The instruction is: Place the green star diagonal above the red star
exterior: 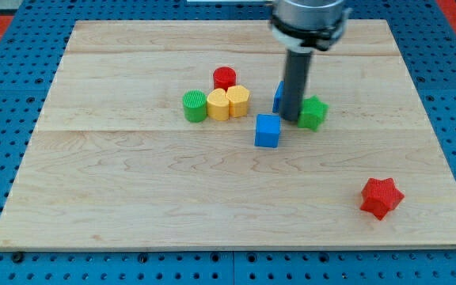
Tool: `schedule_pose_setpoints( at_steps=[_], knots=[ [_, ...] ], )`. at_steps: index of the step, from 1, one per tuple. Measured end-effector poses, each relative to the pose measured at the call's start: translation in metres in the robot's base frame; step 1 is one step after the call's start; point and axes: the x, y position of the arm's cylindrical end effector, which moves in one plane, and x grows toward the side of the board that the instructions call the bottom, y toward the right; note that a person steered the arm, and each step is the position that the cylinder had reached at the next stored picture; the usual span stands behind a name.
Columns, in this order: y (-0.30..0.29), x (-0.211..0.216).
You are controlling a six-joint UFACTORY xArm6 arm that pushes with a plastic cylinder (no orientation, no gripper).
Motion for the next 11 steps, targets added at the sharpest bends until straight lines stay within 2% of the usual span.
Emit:
schedule_pose_setpoints(
  at_steps=[2, 3, 5, 7, 9, 11],
  knots=[
    [0.028, -0.038],
    [0.062, -0.04],
    [0.064, 0.02],
    [0.062, -0.015],
    [0.036, 0.045],
    [0.075, 0.063]
  ],
)
